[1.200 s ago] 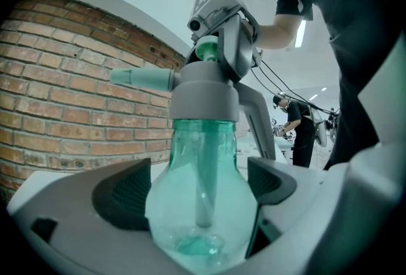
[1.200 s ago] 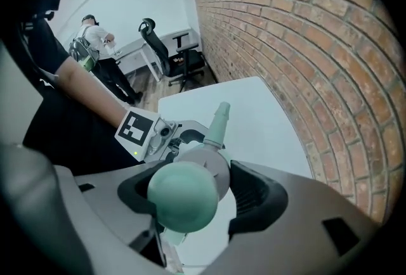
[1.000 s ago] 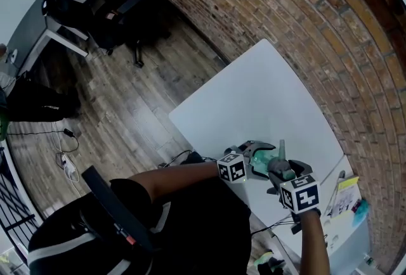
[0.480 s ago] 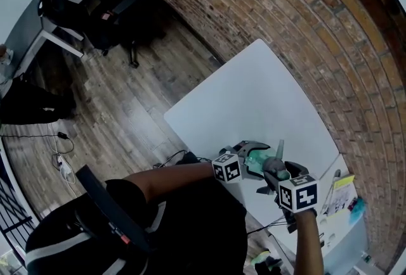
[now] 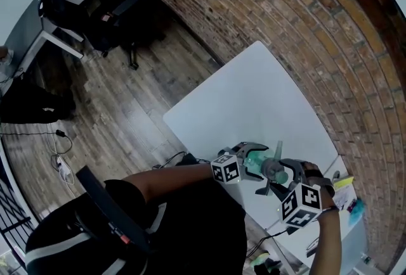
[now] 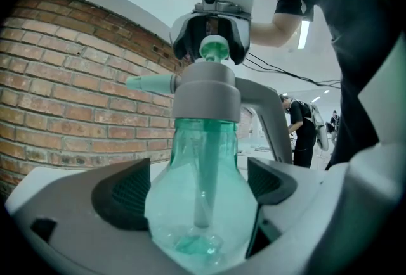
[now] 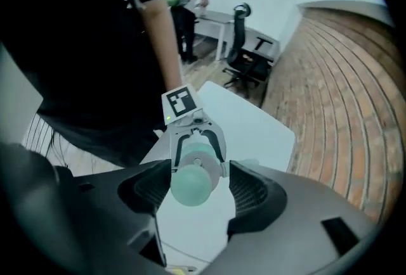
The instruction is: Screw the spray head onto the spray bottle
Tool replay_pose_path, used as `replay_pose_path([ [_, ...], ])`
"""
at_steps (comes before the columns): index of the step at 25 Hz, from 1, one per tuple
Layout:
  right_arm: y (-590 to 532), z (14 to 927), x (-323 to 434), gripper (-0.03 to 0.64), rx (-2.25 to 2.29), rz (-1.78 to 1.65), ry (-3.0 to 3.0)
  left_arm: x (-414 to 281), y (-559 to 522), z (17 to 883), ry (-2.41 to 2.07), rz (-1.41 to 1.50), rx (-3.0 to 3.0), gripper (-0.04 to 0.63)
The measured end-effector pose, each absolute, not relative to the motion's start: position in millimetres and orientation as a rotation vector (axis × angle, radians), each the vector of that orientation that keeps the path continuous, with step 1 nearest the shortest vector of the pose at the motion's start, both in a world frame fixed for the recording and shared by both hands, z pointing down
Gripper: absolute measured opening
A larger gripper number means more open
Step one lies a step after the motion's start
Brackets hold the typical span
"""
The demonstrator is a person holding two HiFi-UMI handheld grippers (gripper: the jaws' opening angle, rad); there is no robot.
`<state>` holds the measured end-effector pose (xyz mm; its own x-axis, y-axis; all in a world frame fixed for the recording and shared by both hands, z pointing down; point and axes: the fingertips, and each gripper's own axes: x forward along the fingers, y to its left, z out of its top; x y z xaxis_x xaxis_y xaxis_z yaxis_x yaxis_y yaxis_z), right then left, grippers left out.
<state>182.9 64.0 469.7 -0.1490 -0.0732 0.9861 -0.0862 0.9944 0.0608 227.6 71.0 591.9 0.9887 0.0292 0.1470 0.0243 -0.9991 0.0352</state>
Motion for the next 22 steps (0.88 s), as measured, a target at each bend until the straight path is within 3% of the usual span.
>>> replay_pose_path([
  [9, 64.3, 487.3, 202.8, 0.285, -0.304, -0.395, -1.403, 227.7, 70.7, 591.7, 0.043, 0.221, 3.092, 0.466],
  [22, 75.1, 497.4, 190.7, 0.287, -0.494, -0.508, -1.335, 225.9, 73.2, 591.7, 0.048, 0.223, 3.084, 0.466],
])
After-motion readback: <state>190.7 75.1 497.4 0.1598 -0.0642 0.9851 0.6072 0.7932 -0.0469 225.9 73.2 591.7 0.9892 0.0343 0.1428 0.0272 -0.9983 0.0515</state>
